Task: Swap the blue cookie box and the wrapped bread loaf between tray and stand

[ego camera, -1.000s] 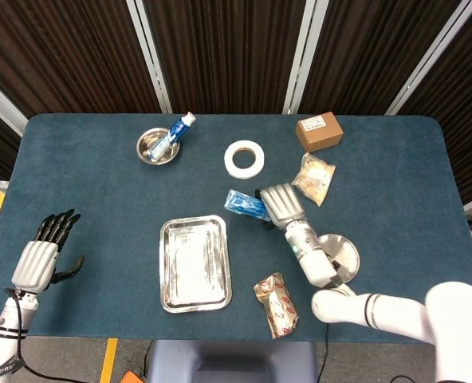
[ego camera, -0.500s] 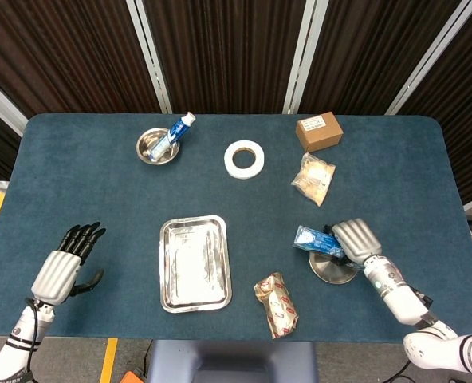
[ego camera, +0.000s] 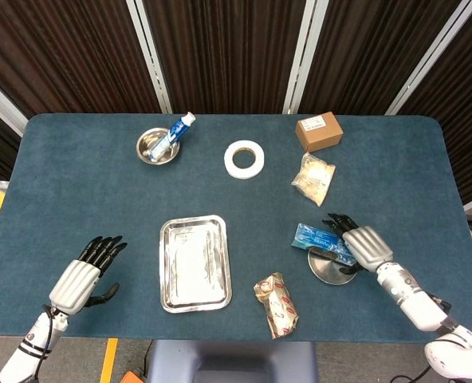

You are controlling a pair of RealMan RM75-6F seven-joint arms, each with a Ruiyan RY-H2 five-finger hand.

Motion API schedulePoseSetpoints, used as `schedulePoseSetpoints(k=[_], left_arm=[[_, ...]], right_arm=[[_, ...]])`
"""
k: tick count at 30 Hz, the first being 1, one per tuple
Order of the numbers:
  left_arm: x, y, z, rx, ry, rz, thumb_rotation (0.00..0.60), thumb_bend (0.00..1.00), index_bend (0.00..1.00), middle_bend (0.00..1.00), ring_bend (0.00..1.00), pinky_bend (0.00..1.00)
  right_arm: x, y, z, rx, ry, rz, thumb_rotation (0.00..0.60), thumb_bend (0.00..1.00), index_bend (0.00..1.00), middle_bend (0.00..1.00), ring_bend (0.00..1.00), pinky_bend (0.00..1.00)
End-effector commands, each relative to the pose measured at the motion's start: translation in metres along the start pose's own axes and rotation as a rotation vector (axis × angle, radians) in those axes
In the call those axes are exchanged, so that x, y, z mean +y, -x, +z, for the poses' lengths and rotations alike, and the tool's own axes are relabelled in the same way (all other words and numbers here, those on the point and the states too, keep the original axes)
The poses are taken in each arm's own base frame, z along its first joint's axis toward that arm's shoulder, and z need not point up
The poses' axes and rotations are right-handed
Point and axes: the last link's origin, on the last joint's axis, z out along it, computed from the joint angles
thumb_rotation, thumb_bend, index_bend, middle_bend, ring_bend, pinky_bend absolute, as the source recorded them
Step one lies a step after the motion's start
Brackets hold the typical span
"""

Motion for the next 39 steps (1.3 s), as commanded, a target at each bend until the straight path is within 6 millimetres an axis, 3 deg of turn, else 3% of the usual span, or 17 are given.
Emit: schedulePoseSetpoints(k=[1,7,12,15,19,25,31,39], left_arm=[[0.012,0.0,0.004,-0.031,0.058,-0.023,0.6,0.39,0.0,0.0,0.0,0.0],[0.056,0.009,0.028,-0.117,0.248,-0.045,0.6,0.39,0.0,0.0,0.0,0.0],[0.106,0.022,0.061,-0.232,0.467,-0.023,0.6,0.39,0.0,0.0,0.0,0.0],[0.135,0.031,0.084,-0.253,0.582,0.041,0.6,0.39,0.0,0.0,0.0,0.0],[0.167,0.037,0.098,-0.238,0.661,0.054,0.6,0.38,0.0,0.0,0.0,0.02],[0.2,0.054,0.116,-0.224,0.746,0.173,0.6,0.38,0.0,0.0,0.0,0.03],[0.217,0.072,0.144,-0.274,0.727,0.207,0.6,0.38,0.0,0.0,0.0,0.04],[0.235,0.081,0.16,-0.319,0.738,0.231,0.6,0.38,0.0,0.0,0.0,0.06]], right_arm=[[0.001,-0.027,-0.046,0.177,-0.049,0.092,0.6,0.16,0.0,0.0,0.0,0.17],[0.013,-0.01,-0.119,0.275,-0.03,0.102,0.6,0.16,0.0,0.0,0.0,0.16],[0.026,-0.001,-0.159,0.287,0.011,0.109,0.6,0.16,0.0,0.0,0.0,0.14],[0.03,-0.01,-0.174,0.331,0.02,0.136,0.6,0.16,0.0,0.0,0.0,0.12],[0.041,-0.018,-0.177,0.418,0.053,0.151,0.6,0.16,0.0,0.0,0.0,0.11],[0.048,-0.015,-0.169,0.325,0.053,0.18,0.6,0.16,0.0,0.0,0.0,0.11],[0.059,-0.018,-0.16,0.311,0.104,0.199,0.6,0.16,0.0,0.0,0.0,0.11],[0.07,-0.023,-0.157,0.297,0.138,0.233,0.6,0.16,0.0,0.0,0.0,0.11]])
